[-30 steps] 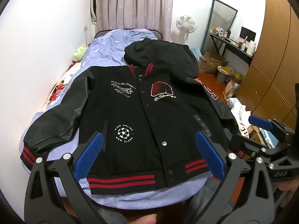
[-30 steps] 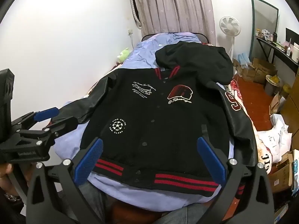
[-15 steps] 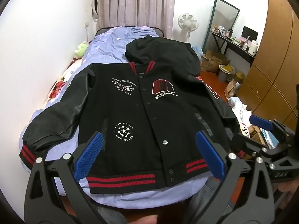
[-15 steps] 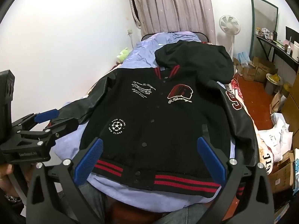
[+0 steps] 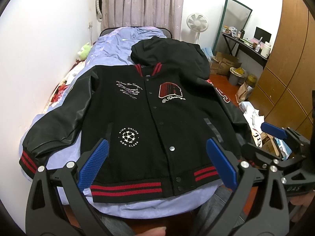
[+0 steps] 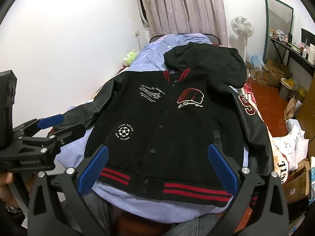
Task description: Fold large clothes
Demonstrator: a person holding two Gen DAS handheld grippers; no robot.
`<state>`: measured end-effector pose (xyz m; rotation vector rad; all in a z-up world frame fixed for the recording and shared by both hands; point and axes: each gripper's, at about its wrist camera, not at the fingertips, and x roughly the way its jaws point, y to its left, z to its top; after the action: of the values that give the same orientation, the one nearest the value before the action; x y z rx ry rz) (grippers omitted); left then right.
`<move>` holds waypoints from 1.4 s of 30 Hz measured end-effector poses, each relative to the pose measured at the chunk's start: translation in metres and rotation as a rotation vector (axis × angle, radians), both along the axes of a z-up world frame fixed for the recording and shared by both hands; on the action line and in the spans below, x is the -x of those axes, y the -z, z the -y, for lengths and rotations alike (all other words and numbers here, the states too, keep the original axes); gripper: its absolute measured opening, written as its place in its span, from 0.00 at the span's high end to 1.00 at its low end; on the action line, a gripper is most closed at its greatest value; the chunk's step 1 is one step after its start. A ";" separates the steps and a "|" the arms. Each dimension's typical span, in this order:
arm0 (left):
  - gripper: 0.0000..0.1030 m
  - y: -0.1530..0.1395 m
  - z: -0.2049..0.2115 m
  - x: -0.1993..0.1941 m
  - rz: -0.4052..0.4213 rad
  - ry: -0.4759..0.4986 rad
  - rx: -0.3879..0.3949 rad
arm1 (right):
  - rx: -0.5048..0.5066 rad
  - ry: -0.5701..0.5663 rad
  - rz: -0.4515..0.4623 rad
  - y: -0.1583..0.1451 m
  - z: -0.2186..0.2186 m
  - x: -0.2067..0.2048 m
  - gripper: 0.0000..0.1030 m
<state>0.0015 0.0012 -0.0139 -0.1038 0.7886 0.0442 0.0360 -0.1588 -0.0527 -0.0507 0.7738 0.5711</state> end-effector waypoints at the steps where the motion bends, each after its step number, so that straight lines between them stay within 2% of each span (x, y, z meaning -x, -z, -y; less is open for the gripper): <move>1: 0.05 0.000 0.000 0.000 0.000 0.000 0.000 | 0.001 0.001 -0.002 0.000 0.000 0.000 0.04; 42: 0.05 -0.003 0.001 0.009 -0.002 0.010 0.025 | 0.037 -0.019 0.020 0.000 -0.013 0.015 0.04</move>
<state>-0.0073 0.0006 -0.0113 -0.1239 0.7923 0.0247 0.0206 -0.1462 -0.0531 -0.0974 0.7652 0.5739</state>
